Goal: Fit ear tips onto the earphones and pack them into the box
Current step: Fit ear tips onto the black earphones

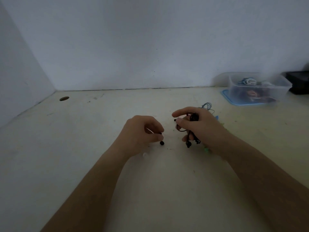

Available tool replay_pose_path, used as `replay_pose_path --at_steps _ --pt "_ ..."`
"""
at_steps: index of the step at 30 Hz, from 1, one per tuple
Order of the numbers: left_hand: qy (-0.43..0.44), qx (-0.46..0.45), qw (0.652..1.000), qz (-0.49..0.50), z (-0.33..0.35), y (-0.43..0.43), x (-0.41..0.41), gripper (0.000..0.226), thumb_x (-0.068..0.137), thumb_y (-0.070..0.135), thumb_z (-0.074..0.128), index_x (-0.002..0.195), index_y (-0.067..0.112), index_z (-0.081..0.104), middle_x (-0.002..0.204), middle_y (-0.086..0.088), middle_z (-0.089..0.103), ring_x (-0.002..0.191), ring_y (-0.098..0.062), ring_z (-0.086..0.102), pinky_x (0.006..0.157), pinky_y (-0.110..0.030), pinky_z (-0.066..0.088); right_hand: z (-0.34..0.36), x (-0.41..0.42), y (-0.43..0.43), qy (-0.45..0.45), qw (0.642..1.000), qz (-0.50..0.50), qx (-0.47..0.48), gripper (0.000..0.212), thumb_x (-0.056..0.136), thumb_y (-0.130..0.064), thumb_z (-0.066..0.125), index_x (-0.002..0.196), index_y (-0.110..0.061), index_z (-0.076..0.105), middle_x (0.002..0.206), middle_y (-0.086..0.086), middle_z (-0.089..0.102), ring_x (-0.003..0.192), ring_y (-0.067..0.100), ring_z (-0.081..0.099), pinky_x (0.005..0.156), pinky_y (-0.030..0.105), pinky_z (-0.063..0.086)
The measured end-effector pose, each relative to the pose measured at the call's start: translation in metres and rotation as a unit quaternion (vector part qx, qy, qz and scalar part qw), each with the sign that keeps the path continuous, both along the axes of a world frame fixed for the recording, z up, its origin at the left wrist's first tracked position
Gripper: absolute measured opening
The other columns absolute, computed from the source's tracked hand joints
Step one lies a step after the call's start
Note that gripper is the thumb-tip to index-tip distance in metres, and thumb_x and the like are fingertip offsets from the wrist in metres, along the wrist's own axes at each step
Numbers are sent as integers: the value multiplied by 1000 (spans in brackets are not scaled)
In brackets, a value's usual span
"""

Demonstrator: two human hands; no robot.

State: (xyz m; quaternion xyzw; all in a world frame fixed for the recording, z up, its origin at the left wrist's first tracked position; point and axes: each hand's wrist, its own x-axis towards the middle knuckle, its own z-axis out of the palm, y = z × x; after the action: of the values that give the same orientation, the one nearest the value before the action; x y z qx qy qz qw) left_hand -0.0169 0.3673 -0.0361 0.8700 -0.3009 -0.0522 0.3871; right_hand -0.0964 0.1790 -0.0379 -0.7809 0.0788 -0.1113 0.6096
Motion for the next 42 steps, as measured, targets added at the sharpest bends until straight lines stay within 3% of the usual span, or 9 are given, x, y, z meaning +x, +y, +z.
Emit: replay_pose_path --at_steps 3,8,10,14,19,29,36,42 --pt "9 -5 1000 2 -1 0 -1 16 76 15 82 78 28 74 73 12 73 66 0 66 61 -10 48 -1 -2 -2 5 1000 -7 -5 12 91 -19 70 103 -15 68 90 12 74 43 13 57 70 43 62" --pt "57 -67 996 16 1 0 -4 15 77 7 80 81 21 76 77 10 75 73 -5 72 68 -12 53 2 -12 1 -6 1000 10 -6 4 90 -18 71 94 -17 73 84 5 77 56 24 65 57 28 53" --pt "105 -117 987 21 3 1 -6 14 77 6 81 84 18 77 83 9 77 79 -6 73 71 -10 51 2 -14 2 -15 1000 11 2 6 92 -17 70 96 -17 74 84 4 77 54 21 64 61 33 56" --pt "229 -217 949 -6 3 0 -11 17 81 -1 73 91 13 77 95 -5 77 94 -18 73 85 -25 56 5 -17 2 -29 999 7 39 10 92 -10 68 100 -13 74 86 6 77 44 10 58 74 46 59" --pt "329 -328 885 -35 2 -5 -14 19 74 -3 70 85 11 78 95 -14 75 87 -21 73 76 -22 57 6 -20 2 -47 996 7 75 11 91 -8 67 100 -10 73 86 8 77 43 9 53 63 32 58" --pt "360 -367 856 -44 3 -8 -17 24 69 -2 69 92 5 71 93 -15 75 81 -21 74 69 -21 58 8 -21 3 -57 996 24 66 7 88 -9 71 93 -13 75 82 9 76 43 13 54 63 36 56" --pt "357 -372 856 -46 4 -9 -18 23 68 -3 69 91 4 69 93 -15 75 83 -22 74 70 -21 58 9 -21 5 -48 998 20 41 7 87 -10 73 93 -13 75 76 3 74 43 11 56 74 55 56" --pt "340 -358 868 -44 4 -8 -18 26 68 -1 71 94 3 69 99 -19 75 90 -25 75 74 -23 59 8 -20 4 -53 998 13 35 7 87 -12 73 93 -14 75 80 6 76 45 15 58 66 42 56"
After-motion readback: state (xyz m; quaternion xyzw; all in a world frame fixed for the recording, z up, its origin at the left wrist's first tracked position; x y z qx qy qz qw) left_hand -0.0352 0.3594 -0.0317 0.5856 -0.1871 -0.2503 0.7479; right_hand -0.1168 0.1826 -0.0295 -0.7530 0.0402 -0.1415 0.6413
